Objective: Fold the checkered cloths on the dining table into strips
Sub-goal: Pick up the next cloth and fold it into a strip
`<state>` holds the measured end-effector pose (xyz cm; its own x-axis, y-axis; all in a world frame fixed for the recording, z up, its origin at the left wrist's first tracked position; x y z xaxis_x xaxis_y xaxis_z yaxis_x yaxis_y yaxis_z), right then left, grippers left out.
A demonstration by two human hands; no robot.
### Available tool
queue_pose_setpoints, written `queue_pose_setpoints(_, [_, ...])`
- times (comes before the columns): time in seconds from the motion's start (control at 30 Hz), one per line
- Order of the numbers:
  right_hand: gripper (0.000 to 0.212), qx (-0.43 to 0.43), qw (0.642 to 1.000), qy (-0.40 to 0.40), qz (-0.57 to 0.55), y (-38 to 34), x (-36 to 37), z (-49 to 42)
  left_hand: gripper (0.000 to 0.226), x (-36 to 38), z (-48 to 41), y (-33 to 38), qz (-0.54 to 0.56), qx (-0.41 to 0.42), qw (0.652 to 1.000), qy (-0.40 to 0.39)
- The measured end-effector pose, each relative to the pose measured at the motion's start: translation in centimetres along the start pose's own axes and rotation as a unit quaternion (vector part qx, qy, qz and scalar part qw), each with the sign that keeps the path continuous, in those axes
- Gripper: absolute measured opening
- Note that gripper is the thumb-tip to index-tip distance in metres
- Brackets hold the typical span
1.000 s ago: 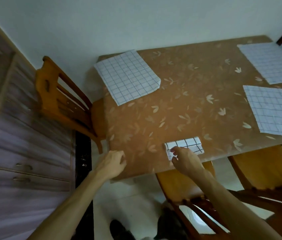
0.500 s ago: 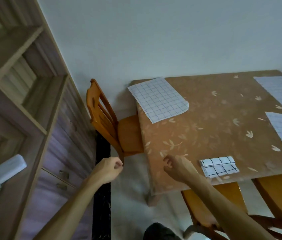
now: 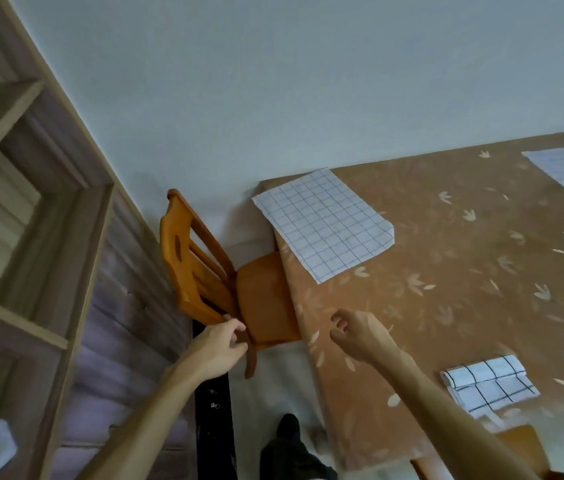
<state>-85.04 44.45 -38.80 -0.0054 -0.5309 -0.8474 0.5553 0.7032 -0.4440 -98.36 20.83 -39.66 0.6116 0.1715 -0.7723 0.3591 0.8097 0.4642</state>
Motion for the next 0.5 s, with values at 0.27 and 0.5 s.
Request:
queue_pose_setpoints(0.27, [0.037, 0.089, 0.994, 0.001, -0.063, 2.6, -1.9, -9.0, 0.041, -3.1, -11.5, 5.4, -0.036, 0.015, 0.999, -0.01])
queue_pose_setpoints(0.5, [0.033, 0.19, 0.971, 0.079, -0.123, 7.3, -7.2, -12.5, 0.037, -1.9, -20.5, 13.4, -0.081, 0.106, 0.988, -0.08])
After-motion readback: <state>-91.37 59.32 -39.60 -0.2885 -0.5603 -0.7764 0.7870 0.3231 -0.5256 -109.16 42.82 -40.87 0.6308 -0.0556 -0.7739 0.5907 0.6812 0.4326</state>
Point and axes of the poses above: each hand's wrist, its own z-axis away from the middle knuckle, its own x-axis out of the palm, y = z × x, the point moved 9 cm from there along -z, towards the middle knuckle, and after that the axes turned 2 degrees about y, right-handed, at the moved point
